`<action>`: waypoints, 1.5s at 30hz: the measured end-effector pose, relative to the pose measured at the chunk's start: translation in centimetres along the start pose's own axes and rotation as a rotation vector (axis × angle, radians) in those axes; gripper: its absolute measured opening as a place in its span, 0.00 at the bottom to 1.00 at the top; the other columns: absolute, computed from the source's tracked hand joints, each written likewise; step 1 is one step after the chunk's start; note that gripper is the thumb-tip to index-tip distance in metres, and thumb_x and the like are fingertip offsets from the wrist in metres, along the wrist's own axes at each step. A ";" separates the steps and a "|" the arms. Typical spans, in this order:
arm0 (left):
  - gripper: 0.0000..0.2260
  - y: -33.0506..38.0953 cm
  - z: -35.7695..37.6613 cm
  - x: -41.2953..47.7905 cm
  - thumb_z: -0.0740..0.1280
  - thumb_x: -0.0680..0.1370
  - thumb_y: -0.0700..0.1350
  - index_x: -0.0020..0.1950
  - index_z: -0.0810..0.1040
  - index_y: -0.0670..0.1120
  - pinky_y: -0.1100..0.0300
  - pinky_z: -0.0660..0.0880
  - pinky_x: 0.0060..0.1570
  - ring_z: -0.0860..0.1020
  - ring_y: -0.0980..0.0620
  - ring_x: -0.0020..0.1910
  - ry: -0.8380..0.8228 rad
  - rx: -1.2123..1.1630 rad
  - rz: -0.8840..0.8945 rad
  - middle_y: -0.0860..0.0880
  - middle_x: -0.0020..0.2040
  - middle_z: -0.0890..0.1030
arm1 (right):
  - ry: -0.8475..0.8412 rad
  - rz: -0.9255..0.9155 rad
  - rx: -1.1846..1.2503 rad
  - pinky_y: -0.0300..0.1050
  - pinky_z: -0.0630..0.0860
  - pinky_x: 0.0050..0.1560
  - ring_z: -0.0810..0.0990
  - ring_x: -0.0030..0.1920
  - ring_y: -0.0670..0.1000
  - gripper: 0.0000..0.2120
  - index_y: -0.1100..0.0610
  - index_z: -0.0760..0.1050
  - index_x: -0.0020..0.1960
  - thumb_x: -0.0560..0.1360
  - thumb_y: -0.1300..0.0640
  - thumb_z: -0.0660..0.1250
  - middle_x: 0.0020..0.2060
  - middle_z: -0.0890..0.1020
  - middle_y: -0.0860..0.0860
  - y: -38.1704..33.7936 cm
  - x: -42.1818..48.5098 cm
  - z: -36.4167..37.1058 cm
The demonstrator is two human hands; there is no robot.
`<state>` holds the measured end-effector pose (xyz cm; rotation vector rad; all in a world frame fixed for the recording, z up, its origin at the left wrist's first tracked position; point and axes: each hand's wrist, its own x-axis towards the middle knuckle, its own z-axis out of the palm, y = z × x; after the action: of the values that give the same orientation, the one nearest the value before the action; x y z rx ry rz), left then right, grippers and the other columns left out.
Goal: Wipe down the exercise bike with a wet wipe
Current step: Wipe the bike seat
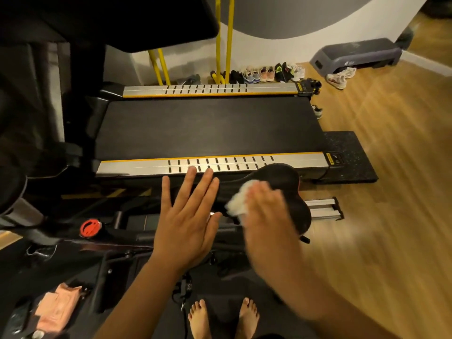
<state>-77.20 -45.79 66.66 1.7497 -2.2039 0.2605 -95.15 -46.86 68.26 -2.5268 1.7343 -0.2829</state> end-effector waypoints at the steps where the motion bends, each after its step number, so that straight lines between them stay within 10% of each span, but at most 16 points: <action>1: 0.26 -0.1 -0.1 -0.1 0.52 0.82 0.53 0.78 0.61 0.43 0.36 0.44 0.76 0.49 0.44 0.80 0.000 -0.001 0.014 0.44 0.80 0.59 | 0.012 -0.058 0.022 0.60 0.55 0.75 0.61 0.75 0.60 0.31 0.61 0.62 0.75 0.75 0.54 0.62 0.74 0.65 0.60 -2.6 0.9 0.5; 6: 0.32 -1.3 -0.8 -0.8 0.54 0.80 0.55 0.80 0.54 0.39 0.35 0.46 0.75 0.48 0.42 0.80 -0.052 0.084 -0.065 0.40 0.81 0.52 | -0.087 -0.169 -0.067 0.55 0.42 0.76 0.50 0.78 0.55 0.36 0.58 0.52 0.78 0.77 0.51 0.65 0.78 0.54 0.57 -2.6 3.2 -0.8; 11: 0.37 -0.2 -1.5 -0.7 0.55 0.79 0.62 0.80 0.53 0.39 0.37 0.49 0.76 0.45 0.42 0.80 -0.103 -0.034 -0.096 0.40 0.81 0.49 | -0.202 0.095 -0.250 0.68 0.64 0.68 0.69 0.71 0.63 0.31 0.62 0.78 0.62 0.60 0.60 0.80 0.69 0.71 0.62 6.7 -0.7 -2.4; 19: 0.32 -1.1 -1.5 -0.6 0.53 0.81 0.58 0.80 0.57 0.41 0.41 0.56 0.75 0.51 0.48 0.80 -0.099 -0.202 -0.054 0.43 0.80 0.56 | -0.114 -0.176 0.000 0.55 0.48 0.78 0.51 0.78 0.53 0.34 0.56 0.51 0.79 0.79 0.49 0.62 0.78 0.56 0.53 -4.0 4.6 -1.1; 27: 0.37 -0.7 -1.6 -0.7 0.51 0.80 0.64 0.81 0.52 0.41 0.43 0.47 0.78 0.46 0.46 0.81 -0.096 -0.159 -0.063 0.43 0.81 0.50 | -0.044 0.162 0.015 0.70 0.64 0.68 0.69 0.71 0.63 0.24 0.61 0.68 0.70 0.81 0.50 0.46 0.69 0.73 0.62 6.7 -0.9 -1.7; 32: 0.32 -0.9 -1.4 -0.8 0.47 0.82 0.59 0.80 0.51 0.40 0.43 0.49 0.78 0.47 0.47 0.81 -0.089 -0.206 -0.054 0.42 0.81 0.50 | -0.100 -0.158 0.032 0.57 0.48 0.78 0.53 0.78 0.55 0.32 0.55 0.56 0.78 0.78 0.50 0.64 0.77 0.58 0.54 -2.9 3.0 -0.6; 36: 0.30 -1.3 -1.2 -0.7 0.44 0.83 0.57 0.81 0.50 0.40 0.43 0.51 0.77 0.47 0.48 0.81 -0.084 -0.223 -0.090 0.43 0.81 0.49 | -0.172 -0.188 0.108 0.52 0.75 0.61 0.78 0.54 0.53 0.09 0.53 0.74 0.59 0.79 0.54 0.62 0.51 0.81 0.52 -3.3 7.7 -2.3; 42: 0.33 -1.0 -1.4 -0.9 0.44 0.83 0.61 0.80 0.50 0.41 0.43 0.48 0.77 0.47 0.46 0.81 -0.098 -0.178 -0.069 0.42 0.81 0.50 | -0.191 0.174 0.128 0.47 0.71 0.48 0.80 0.53 0.58 0.15 0.55 0.74 0.54 0.84 0.53 0.49 0.47 0.81 0.56 9.5 6.3 -4.6; 45: 0.33 -1.1 -1.3 -0.8 0.44 0.83 0.61 0.80 0.51 0.40 0.42 0.49 0.77 0.47 0.46 0.81 -0.098 -0.169 -0.072 0.42 0.81 0.50 | -0.110 0.238 0.183 0.43 0.62 0.71 0.67 0.73 0.53 0.20 0.56 0.64 0.75 0.84 0.55 0.54 0.71 0.71 0.53 7.6 3.0 -3.4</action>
<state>-75.83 -44.92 67.52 1.7785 -2.1535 -0.0283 -101.68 -52.23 70.76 -2.1439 1.8496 -0.2680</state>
